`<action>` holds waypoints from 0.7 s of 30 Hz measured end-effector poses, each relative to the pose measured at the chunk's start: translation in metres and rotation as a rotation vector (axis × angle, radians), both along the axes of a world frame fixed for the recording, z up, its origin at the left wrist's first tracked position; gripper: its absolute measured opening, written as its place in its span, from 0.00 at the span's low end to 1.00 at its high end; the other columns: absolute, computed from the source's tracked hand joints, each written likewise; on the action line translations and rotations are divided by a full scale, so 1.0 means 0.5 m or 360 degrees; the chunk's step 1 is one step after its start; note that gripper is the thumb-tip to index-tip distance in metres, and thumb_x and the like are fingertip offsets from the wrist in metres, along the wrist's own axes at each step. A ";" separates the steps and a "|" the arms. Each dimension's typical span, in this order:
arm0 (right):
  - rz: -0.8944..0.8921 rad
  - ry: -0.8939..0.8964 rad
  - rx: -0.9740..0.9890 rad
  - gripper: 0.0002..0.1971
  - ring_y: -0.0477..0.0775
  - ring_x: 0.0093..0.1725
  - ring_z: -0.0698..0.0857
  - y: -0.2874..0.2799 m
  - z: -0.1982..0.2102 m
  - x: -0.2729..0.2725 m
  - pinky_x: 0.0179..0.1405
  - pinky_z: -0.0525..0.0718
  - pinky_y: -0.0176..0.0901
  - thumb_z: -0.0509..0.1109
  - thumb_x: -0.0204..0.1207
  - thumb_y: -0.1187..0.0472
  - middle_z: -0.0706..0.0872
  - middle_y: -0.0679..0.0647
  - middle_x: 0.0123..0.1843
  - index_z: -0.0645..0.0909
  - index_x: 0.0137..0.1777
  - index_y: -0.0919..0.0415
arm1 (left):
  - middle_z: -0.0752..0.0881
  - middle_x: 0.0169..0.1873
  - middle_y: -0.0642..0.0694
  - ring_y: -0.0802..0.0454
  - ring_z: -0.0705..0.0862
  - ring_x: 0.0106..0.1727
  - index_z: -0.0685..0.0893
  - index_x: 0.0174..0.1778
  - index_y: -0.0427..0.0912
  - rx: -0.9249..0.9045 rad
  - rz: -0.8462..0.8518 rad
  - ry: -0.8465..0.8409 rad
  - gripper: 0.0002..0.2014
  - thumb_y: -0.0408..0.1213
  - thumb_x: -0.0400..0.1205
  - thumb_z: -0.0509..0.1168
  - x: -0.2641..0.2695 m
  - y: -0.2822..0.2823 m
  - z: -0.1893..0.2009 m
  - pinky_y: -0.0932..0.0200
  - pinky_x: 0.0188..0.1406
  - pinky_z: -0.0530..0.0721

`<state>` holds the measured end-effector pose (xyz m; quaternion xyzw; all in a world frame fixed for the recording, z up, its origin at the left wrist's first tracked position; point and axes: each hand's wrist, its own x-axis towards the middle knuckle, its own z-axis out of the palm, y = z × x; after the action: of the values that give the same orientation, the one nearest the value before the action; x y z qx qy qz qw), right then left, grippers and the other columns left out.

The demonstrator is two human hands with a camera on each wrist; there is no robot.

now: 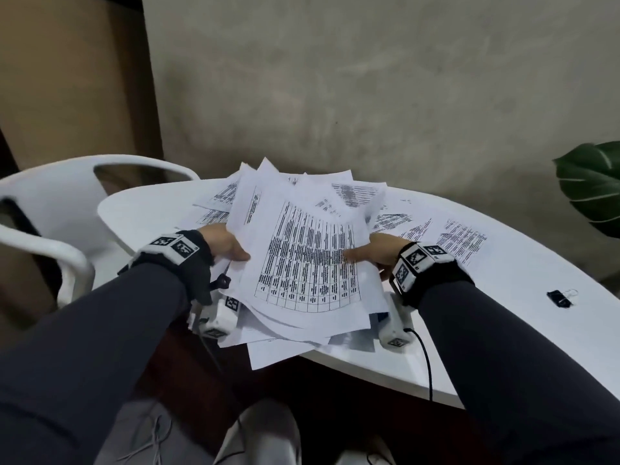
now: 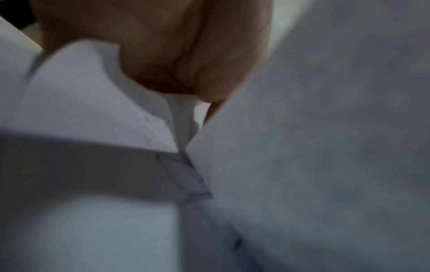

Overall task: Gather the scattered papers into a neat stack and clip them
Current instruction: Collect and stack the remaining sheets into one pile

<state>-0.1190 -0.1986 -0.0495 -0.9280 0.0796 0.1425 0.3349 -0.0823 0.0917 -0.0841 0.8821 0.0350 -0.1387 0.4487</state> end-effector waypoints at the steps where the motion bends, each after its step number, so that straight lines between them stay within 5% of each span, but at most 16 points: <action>1: -0.0042 -0.0023 0.0048 0.19 0.51 0.28 0.76 -0.007 -0.001 -0.001 0.22 0.75 0.37 0.73 0.71 0.45 0.77 0.51 0.30 0.74 0.34 0.59 | 0.87 0.57 0.33 0.34 0.85 0.60 0.83 0.61 0.29 -0.0101 0.0016 -0.0058 0.31 0.32 0.60 0.77 -0.005 -0.001 0.009 0.39 0.62 0.83; 3: -0.0179 -0.0140 0.0212 0.18 0.52 0.28 0.77 -0.020 0.001 -0.004 0.24 0.76 0.38 0.75 0.71 0.48 0.80 0.55 0.33 0.74 0.34 0.59 | 0.88 0.50 0.37 0.37 0.83 0.59 0.82 0.59 0.29 -0.0466 -0.0010 -0.0182 0.19 0.20 0.71 0.70 -0.006 -0.003 0.021 0.52 0.56 0.86; 5: -0.0303 -0.0338 0.0673 0.20 0.52 0.37 0.83 -0.032 0.007 -0.009 0.41 0.83 0.45 0.81 0.64 0.48 0.84 0.58 0.44 0.76 0.41 0.61 | 0.89 0.40 0.44 0.40 0.82 0.54 0.82 0.51 0.34 -0.0854 -0.0038 -0.0258 0.14 0.14 0.74 0.64 -0.013 -0.008 0.045 0.63 0.45 0.88; 8: -0.0336 -0.0516 0.1075 0.55 0.50 0.53 0.88 -0.045 0.039 -0.010 0.66 0.79 0.50 0.87 0.35 0.39 0.89 0.55 0.55 0.77 0.64 0.69 | 0.88 0.42 0.44 0.45 0.84 0.51 0.83 0.47 0.38 -0.1008 -0.0109 -0.0438 0.14 0.16 0.74 0.65 -0.014 -0.014 0.087 0.59 0.52 0.86; 9: -0.0366 -0.0634 0.1129 0.63 0.52 0.58 0.86 -0.048 0.055 -0.009 0.72 0.74 0.56 0.87 0.34 0.39 0.87 0.58 0.61 0.72 0.70 0.71 | 0.90 0.38 0.46 0.50 0.87 0.45 0.83 0.44 0.38 -0.1015 -0.0112 -0.0489 0.12 0.17 0.73 0.67 -0.016 -0.022 0.105 0.58 0.51 0.86; 11: -0.0477 -0.0819 0.1210 0.59 0.57 0.64 0.81 -0.044 0.096 -0.010 0.76 0.66 0.65 0.85 0.52 0.46 0.79 0.63 0.71 0.61 0.77 0.74 | 0.88 0.21 0.53 0.63 0.86 0.26 0.81 0.34 0.38 -0.0942 -0.0096 -0.0599 0.08 0.22 0.70 0.71 -0.032 -0.046 0.150 0.65 0.36 0.87; 13: -0.0581 -0.1039 0.1241 0.45 0.58 0.67 0.77 -0.045 0.133 -0.005 0.75 0.69 0.58 0.79 0.67 0.54 0.75 0.62 0.71 0.59 0.77 0.73 | 0.79 0.10 0.55 0.67 0.77 0.14 0.73 0.25 0.38 -0.0932 -0.0100 -0.0714 0.16 0.23 0.73 0.71 -0.058 -0.076 0.194 0.61 0.30 0.84; 14: -0.0609 -0.1135 0.1271 0.40 0.56 0.66 0.77 -0.047 0.145 0.000 0.72 0.71 0.53 0.77 0.70 0.57 0.76 0.61 0.68 0.61 0.75 0.72 | 0.78 0.10 0.55 0.68 0.75 0.14 0.72 0.25 0.38 -0.0924 -0.0085 -0.0765 0.16 0.25 0.74 0.70 -0.068 -0.089 0.211 0.54 0.36 0.84; 15: -0.0590 -0.1216 0.1312 0.34 0.53 0.62 0.78 -0.045 0.158 -0.005 0.68 0.73 0.48 0.76 0.71 0.59 0.78 0.59 0.64 0.64 0.71 0.72 | 0.80 0.17 0.55 0.67 0.77 0.20 0.74 0.32 0.36 -0.0919 -0.0074 -0.0816 0.12 0.30 0.75 0.71 -0.075 -0.100 0.226 0.45 0.55 0.81; 16: -0.0563 -0.1269 0.1330 0.29 0.49 0.56 0.80 -0.040 0.165 -0.012 0.62 0.74 0.42 0.75 0.72 0.60 0.80 0.56 0.58 0.67 0.67 0.71 | 0.84 0.28 0.50 0.63 0.81 0.31 0.76 0.43 0.34 -0.0932 -0.0078 -0.0848 0.12 0.36 0.75 0.72 -0.064 -0.104 0.229 0.47 0.60 0.79; 17: -0.0527 -0.1312 0.1339 0.25 0.45 0.51 0.80 -0.036 0.169 -0.018 0.58 0.75 0.38 0.76 0.71 0.59 0.81 0.52 0.52 0.69 0.62 0.68 | 0.85 0.39 0.44 0.57 0.83 0.42 0.76 0.58 0.30 -0.0965 -0.0056 -0.0824 0.25 0.43 0.73 0.74 -0.065 -0.110 0.232 0.44 0.62 0.79; 18: -0.0500 -0.1329 0.1331 0.23 0.44 0.47 0.80 -0.037 0.163 -0.020 0.56 0.76 0.33 0.77 0.70 0.57 0.81 0.48 0.48 0.70 0.58 0.65 | 0.85 0.47 0.42 0.51 0.84 0.49 0.73 0.66 0.30 -0.0981 -0.0058 -0.0806 0.38 0.51 0.68 0.76 -0.064 -0.114 0.226 0.49 0.56 0.84; 19: -0.0486 -0.1328 0.1298 0.22 0.44 0.45 0.80 -0.036 0.154 -0.025 0.54 0.76 0.29 0.77 0.68 0.55 0.82 0.46 0.45 0.72 0.55 0.63 | 0.86 0.52 0.42 0.48 0.85 0.53 0.73 0.69 0.32 -0.1007 -0.0077 -0.0797 0.44 0.56 0.64 0.78 -0.068 -0.116 0.218 0.42 0.63 0.82; 21: -0.0509 -0.1331 0.1230 0.24 0.45 0.45 0.80 -0.038 0.128 -0.039 0.56 0.78 0.32 0.78 0.68 0.53 0.82 0.45 0.44 0.75 0.57 0.66 | 0.90 0.49 0.50 0.55 0.88 0.51 0.78 0.66 0.35 -0.1162 -0.0126 -0.0828 0.33 0.46 0.68 0.78 -0.062 -0.115 0.183 0.47 0.65 0.80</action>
<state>-0.1383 -0.2176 0.0145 -0.6927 0.0221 -0.2689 0.6689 -0.1131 0.0340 0.0076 0.6722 -0.1641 0.0672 0.7188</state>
